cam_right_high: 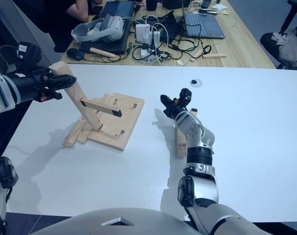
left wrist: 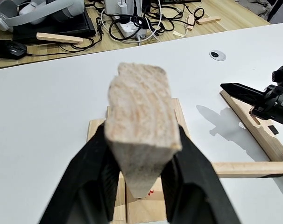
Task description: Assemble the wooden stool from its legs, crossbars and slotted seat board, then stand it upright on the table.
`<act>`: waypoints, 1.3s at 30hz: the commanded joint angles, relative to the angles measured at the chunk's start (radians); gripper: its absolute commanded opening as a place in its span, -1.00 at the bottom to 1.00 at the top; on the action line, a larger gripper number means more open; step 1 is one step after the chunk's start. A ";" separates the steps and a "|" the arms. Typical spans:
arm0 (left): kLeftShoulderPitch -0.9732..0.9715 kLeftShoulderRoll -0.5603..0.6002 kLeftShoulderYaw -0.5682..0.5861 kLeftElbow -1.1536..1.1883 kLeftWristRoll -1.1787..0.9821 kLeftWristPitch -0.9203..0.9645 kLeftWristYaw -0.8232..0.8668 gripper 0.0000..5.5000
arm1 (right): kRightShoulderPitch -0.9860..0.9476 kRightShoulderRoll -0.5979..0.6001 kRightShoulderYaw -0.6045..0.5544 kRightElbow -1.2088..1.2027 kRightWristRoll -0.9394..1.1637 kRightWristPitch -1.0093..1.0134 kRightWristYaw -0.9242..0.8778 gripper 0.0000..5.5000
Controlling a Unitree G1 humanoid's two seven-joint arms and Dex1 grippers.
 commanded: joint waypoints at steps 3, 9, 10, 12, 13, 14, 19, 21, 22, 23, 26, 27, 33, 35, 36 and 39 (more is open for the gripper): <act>0.045 -0.037 0.010 -0.013 -0.089 0.015 0.095 -0.63 | -0.016 0.001 0.005 0.008 0.007 -0.007 -0.018 -1.00; 0.128 -0.107 0.008 -0.073 -0.066 -0.040 0.181 -0.63 | -0.026 0.004 0.015 0.017 0.004 -0.007 -0.020 -1.00; 0.144 -0.125 -0.007 -0.094 -0.034 -0.073 0.180 -0.63 | -0.027 0.005 0.016 0.017 -0.002 -0.024 -0.023 -1.00; 0.182 -0.160 -0.017 -0.134 0.003 -0.132 0.185 -0.63 | -0.032 0.007 0.012 0.016 -0.009 -0.064 -0.029 -1.00; 0.199 -0.176 -0.023 -0.149 0.021 -0.160 0.182 -0.63 | -0.033 0.007 0.003 0.015 -0.007 -0.086 -0.036 -1.00; 0.223 -0.189 -0.031 -0.170 0.045 -0.195 0.172 -0.63 | -0.038 0.007 -0.016 0.018 0.001 -0.116 -0.047 -1.00; 0.328 -0.193 -0.088 -0.247 0.164 -0.330 0.080 -0.63 | -0.066 -0.008 -0.084 0.067 0.020 -0.205 -0.105 -1.00; 0.344 -0.187 -0.116 -0.269 0.195 -0.359 0.041 -0.63 | -0.072 -0.018 -0.071 0.088 0.003 -0.209 -0.108 -1.00; 0.345 -0.179 -0.131 -0.280 0.211 -0.370 0.020 -0.63 | -0.072 -0.025 -0.059 0.094 -0.004 -0.201 -0.105 -1.00; 0.345 -0.176 -0.142 -0.288 0.222 -0.378 0.006 -0.63 | -0.068 -0.035 -0.029 0.088 -0.009 -0.156 -0.088 -1.00; 0.353 -0.180 -0.156 -0.302 0.253 -0.393 -0.017 -0.63 | -0.013 -0.128 0.214 -0.021 -0.065 0.110 0.038 -1.00; 0.356 -0.183 -0.156 -0.304 0.261 -0.396 -0.022 -0.63 | 0.030 -0.193 0.330 -0.129 -0.054 0.227 0.122 -1.00; 0.368 -0.203 -0.150 -0.305 0.280 -0.402 -0.022 -0.63 | 0.129 -0.408 0.509 -0.636 0.204 0.632 0.377 -1.00; 0.368 -0.210 -0.146 -0.306 0.283 -0.399 -0.021 -0.63 | 0.141 -0.394 0.513 -0.676 0.251 0.675 0.391 -1.00; 0.368 -0.212 -0.144 -0.306 0.282 -0.396 -0.020 -0.63 | 0.146 -0.381 0.519 -0.688 0.267 0.690 0.389 -1.00; 0.365 -0.218 -0.136 -0.302 0.283 -0.388 -0.017 -0.63 | 0.151 -0.376 0.602 -0.708 0.254 0.700 0.392 -1.00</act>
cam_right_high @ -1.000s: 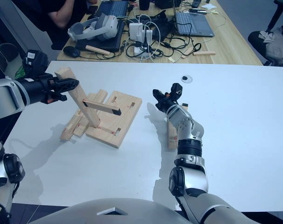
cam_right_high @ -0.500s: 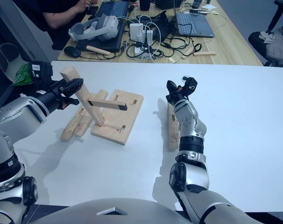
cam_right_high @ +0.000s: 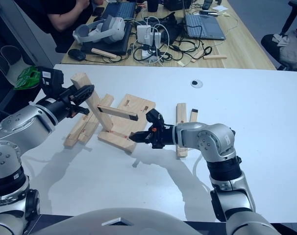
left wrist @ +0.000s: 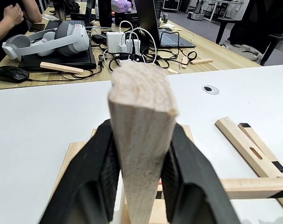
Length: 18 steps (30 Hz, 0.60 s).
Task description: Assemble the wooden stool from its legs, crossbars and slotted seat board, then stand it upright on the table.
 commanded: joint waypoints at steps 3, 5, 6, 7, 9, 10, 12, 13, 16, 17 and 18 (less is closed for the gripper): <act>0.013 -0.023 -0.001 0.023 0.010 0.046 0.007 -0.63 | -0.023 -0.049 0.263 -0.033 -0.114 -0.027 0.001 -1.00; 0.009 -0.037 0.003 0.023 0.011 0.049 0.011 -0.63 | -0.040 -0.069 0.377 -0.010 -0.200 -0.081 -0.003 -1.00; 0.008 -0.044 0.005 0.023 0.010 0.051 0.013 -0.63 | -0.050 -0.064 0.432 0.019 -0.255 -0.123 -0.010 -1.00; 0.008 -0.050 0.007 0.022 0.010 0.053 0.015 -0.63 | -0.057 -0.045 0.460 0.053 -0.297 -0.160 -0.025 -1.00; 0.008 -0.062 0.008 0.023 0.009 0.057 0.019 -0.63 | -0.067 0.043 0.455 0.154 -0.362 -0.213 -0.093 -1.00; 0.007 -0.066 0.008 0.023 0.009 0.059 0.020 -0.63 | -0.067 0.081 0.440 0.191 -0.380 -0.230 -0.122 -1.00; 0.008 -0.073 0.010 0.022 0.010 0.066 0.022 -0.63 | -0.063 0.138 0.405 0.249 -0.412 -0.257 -0.177 -1.00; 0.009 -0.075 0.009 0.022 0.010 0.070 0.021 -0.63 | -0.062 0.164 0.383 0.278 -0.432 -0.277 -0.209 -1.00; 0.014 -0.080 -0.001 0.019 0.011 0.086 0.018 -0.63 | -0.076 0.222 0.342 0.362 -0.498 -0.335 -0.292 -1.00; 0.017 -0.078 -0.007 0.019 0.018 0.097 0.019 -0.63 | -0.086 0.240 0.336 0.396 -0.527 -0.356 -0.322 -1.00; 0.019 -0.078 -0.011 0.020 0.025 0.105 0.020 -0.63 | -0.095 0.253 0.335 0.424 -0.550 -0.373 -0.339 -1.00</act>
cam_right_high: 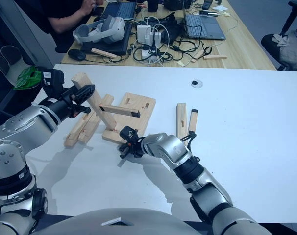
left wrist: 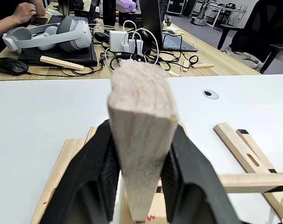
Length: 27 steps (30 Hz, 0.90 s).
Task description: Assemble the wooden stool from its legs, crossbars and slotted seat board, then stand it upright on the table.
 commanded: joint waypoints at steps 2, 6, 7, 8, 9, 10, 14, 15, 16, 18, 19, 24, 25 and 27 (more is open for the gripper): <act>0.024 -0.011 -0.045 0.017 0.026 0.060 -0.002 -0.63 | -0.046 0.048 -0.024 0.126 -0.123 -0.068 -0.100 -1.00; 0.007 -0.040 -0.081 0.046 0.087 0.028 -0.006 -0.63 | -0.061 0.018 0.002 0.090 -0.141 -0.046 -0.030 -1.00; -0.001 -0.051 -0.092 0.056 0.108 0.014 -0.009 -0.63 | -0.061 -0.009 0.011 0.051 -0.137 -0.031 0.004 -1.00; -0.008 -0.060 -0.101 0.063 0.125 0.001 -0.011 -0.63 | -0.060 -0.034 0.020 0.014 -0.134 -0.018 0.035 -1.00; -0.020 -0.068 -0.115 0.069 0.139 -0.010 -0.018 -0.63 | -0.054 -0.067 0.026 -0.030 -0.134 -0.007 0.062 -1.00; -0.029 -0.073 -0.126 0.073 0.152 -0.018 -0.024 -0.63 | -0.047 -0.094 0.027 -0.069 -0.131 0.004 0.084 -1.00; -0.079 -0.076 -0.181 0.110 0.206 -0.024 -0.059 -0.63 | 0.006 -0.248 0.039 -0.268 -0.126 0.037 0.170 -1.00; -0.082 -0.072 -0.198 0.119 0.219 -0.017 -0.069 -0.63 | 0.023 -0.291 0.039 -0.321 -0.122 0.040 0.194 -1.00; -0.083 -0.068 -0.213 0.126 0.233 -0.011 -0.079 -0.63 | 0.041 -0.328 0.033 -0.369 -0.117 0.044 0.212 -1.00; -0.085 -0.072 -0.227 0.133 0.257 -0.011 -0.094 -0.63 | 0.081 -0.378 0.008 -0.442 -0.102 0.050 0.234 -1.00; -0.089 -0.078 -0.227 0.132 0.265 -0.017 -0.101 -0.63 | 0.102 -0.388 -0.004 -0.462 -0.094 0.052 0.236 -1.00; -0.133 -0.136 -0.194 0.105 0.324 -0.174 -0.136 -0.30 | 0.237 -0.312 -0.071 -0.448 -0.072 -0.016 0.172 -1.00; -0.140 -0.139 -0.197 0.097 0.348 -0.220 -0.147 -0.22 | 0.245 -0.302 -0.083 -0.445 -0.067 -0.024 0.169 -1.00; -0.153 -0.142 -0.207 0.075 0.403 -0.325 -0.174 -0.13 | 0.256 -0.289 -0.100 -0.437 -0.054 -0.032 0.173 -1.00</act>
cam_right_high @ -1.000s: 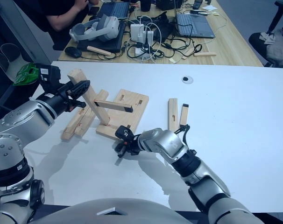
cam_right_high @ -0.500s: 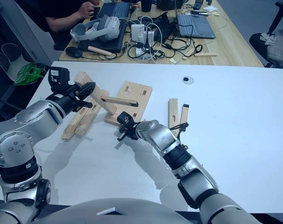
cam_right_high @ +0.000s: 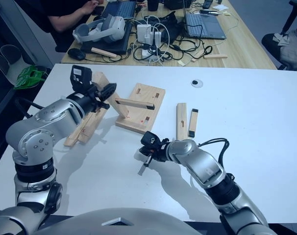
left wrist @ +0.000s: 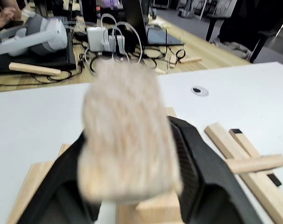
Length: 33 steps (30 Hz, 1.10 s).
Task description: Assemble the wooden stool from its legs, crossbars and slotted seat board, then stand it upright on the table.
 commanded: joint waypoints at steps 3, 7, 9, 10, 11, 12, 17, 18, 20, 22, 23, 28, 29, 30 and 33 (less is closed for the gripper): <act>-0.061 0.029 -0.033 -0.061 0.207 -0.330 -0.085 0.03 | 0.031 0.025 -0.064 0.017 0.048 -0.016 0.006 -1.00; -0.016 0.137 0.055 -0.034 0.326 -0.329 -0.085 0.06 | 0.048 0.023 -0.082 0.008 0.065 -0.013 0.002 -1.00; 0.036 0.203 0.133 0.006 0.336 -0.257 -0.105 0.12 | 0.057 0.026 -0.092 0.003 0.073 -0.010 -0.002 -1.00; 0.066 0.229 0.185 0.043 0.324 -0.202 -0.120 0.15 | 0.060 0.027 -0.095 0.002 0.075 -0.009 -0.004 -1.00; 0.112 0.269 0.221 0.095 0.298 -0.133 -0.169 0.24 | 0.063 0.030 -0.098 0.000 0.078 -0.008 -0.007 -1.00; 0.154 0.307 0.241 0.140 0.280 -0.081 -0.219 0.26 | 0.068 0.032 -0.100 -0.003 0.079 -0.007 -0.011 -1.00; 0.410 0.473 0.132 0.273 0.233 -0.067 -0.574 0.54 | 0.067 0.043 -0.102 -0.003 0.086 -0.006 -0.016 -1.00; 0.435 0.482 0.116 0.297 0.247 -0.090 -0.602 0.59 | 0.065 0.045 -0.101 -0.002 0.086 -0.006 -0.017 -1.00; 0.448 0.491 0.089 0.369 0.296 -0.159 -0.625 0.71 | 0.063 0.049 -0.102 -0.002 0.087 -0.009 -0.020 -1.00; 0.433 0.492 0.068 0.421 0.335 -0.212 -0.639 0.81 | 0.062 0.052 -0.104 -0.002 0.088 -0.008 -0.021 -1.00; 0.423 0.489 0.059 0.435 0.348 -0.230 -0.645 0.81 | 0.062 0.054 -0.106 -0.001 0.090 -0.007 -0.022 -1.00; 0.395 0.463 -0.025 0.464 0.438 -0.331 -0.656 0.81 | 0.059 0.058 -0.114 -0.006 0.099 0.004 -0.021 -1.00; 0.393 0.453 -0.041 0.471 0.453 -0.347 -0.655 0.81 | 0.059 0.058 -0.115 -0.006 0.100 0.006 -0.022 -1.00; 0.389 0.444 -0.054 0.478 0.462 -0.358 -0.655 0.81 | 0.058 0.059 -0.116 -0.005 0.101 0.007 -0.023 -1.00; 0.382 0.430 -0.074 0.491 0.482 -0.370 -0.659 0.81 | 0.052 0.059 -0.115 -0.003 0.101 0.010 -0.020 -1.00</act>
